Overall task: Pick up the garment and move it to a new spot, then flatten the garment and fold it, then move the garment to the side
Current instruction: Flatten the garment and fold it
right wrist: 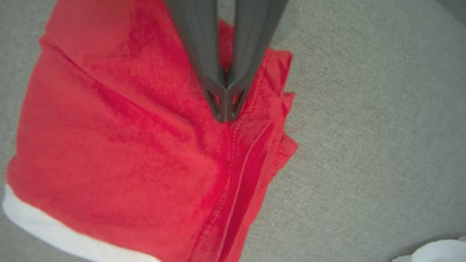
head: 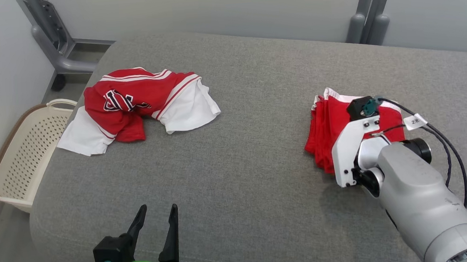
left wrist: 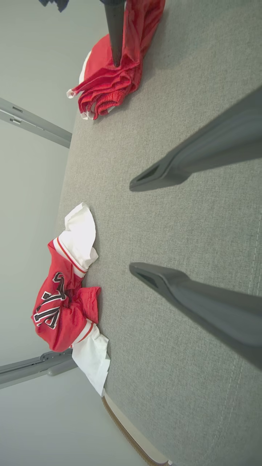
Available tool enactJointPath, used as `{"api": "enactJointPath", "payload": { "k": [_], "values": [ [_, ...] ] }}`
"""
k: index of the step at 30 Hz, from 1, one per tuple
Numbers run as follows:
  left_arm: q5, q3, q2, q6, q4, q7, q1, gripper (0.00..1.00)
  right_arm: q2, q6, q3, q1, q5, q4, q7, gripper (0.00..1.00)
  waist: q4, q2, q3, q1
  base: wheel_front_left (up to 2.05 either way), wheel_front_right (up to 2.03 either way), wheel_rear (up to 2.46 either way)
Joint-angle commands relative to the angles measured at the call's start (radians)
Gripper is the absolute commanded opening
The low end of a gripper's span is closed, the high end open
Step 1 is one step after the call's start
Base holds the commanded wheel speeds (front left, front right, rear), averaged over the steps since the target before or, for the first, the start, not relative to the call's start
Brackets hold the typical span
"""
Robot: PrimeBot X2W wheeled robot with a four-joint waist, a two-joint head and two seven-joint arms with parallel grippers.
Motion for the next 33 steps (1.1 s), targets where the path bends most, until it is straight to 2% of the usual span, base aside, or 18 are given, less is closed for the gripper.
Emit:
{"api": "enactJointPath", "payload": {
  "k": [1,11,16,17,18,19,22,33],
  "values": [
    [-0.008,-0.001,0.004,0.005,-0.003,0.002,0.011,1.00,0.000,-0.001,0.034,0.020,0.029,-0.016,0.010,0.00,0.006,0.0000,-0.006,0.0000,0.00,0.00,0.00],
    [-0.016,-0.007,0.013,0.008,0.001,0.000,0.030,1.00,-0.001,-0.001,0.216,0.065,0.200,-0.103,0.042,0.00,0.025,0.0000,-0.032,0.0000,0.00,0.00,0.00],
    [-0.018,-0.003,0.021,0.019,-0.007,0.003,0.046,1.00,-0.001,-0.001,0.241,0.025,0.253,-0.120,0.040,0.00,0.014,0.0000,-0.052,0.0000,0.00,0.00,0.00],
    [-0.019,-0.003,0.023,0.021,-0.011,0.004,0.049,1.00,-0.001,-0.001,0.235,0.014,0.253,-0.114,0.036,0.13,0.010,0.0000,-0.056,0.0000,0.00,0.00,0.00],
    [-0.020,-0.002,0.025,0.024,-0.013,0.005,0.053,1.00,-0.001,-0.001,0.222,0.003,0.251,-0.104,0.031,0.36,0.005,0.0000,-0.060,0.0000,0.00,0.00,0.00],
    [-0.020,-0.002,0.027,0.026,-0.016,0.005,0.058,1.00,-0.002,-0.001,0.206,-0.009,0.246,-0.090,0.027,1.00,0.000,0.0000,-0.064,0.0000,0.00,0.00,0.00],
    [-0.022,-0.002,0.030,0.028,-0.022,0.007,0.067,1.00,-0.006,-0.001,0.166,-0.035,0.230,-0.056,0.015,1.00,-0.011,0.0000,-0.071,0.0000,0.00,0.00,0.00],
    [-0.025,-0.006,0.038,0.035,-0.051,0.010,0.069,1.00,-0.103,-0.001,-0.024,-0.071,0.139,0.098,-0.058,1.00,-0.064,0.0000,-0.045,0.0000,0.00,0.00,0.00]
  ]
}}
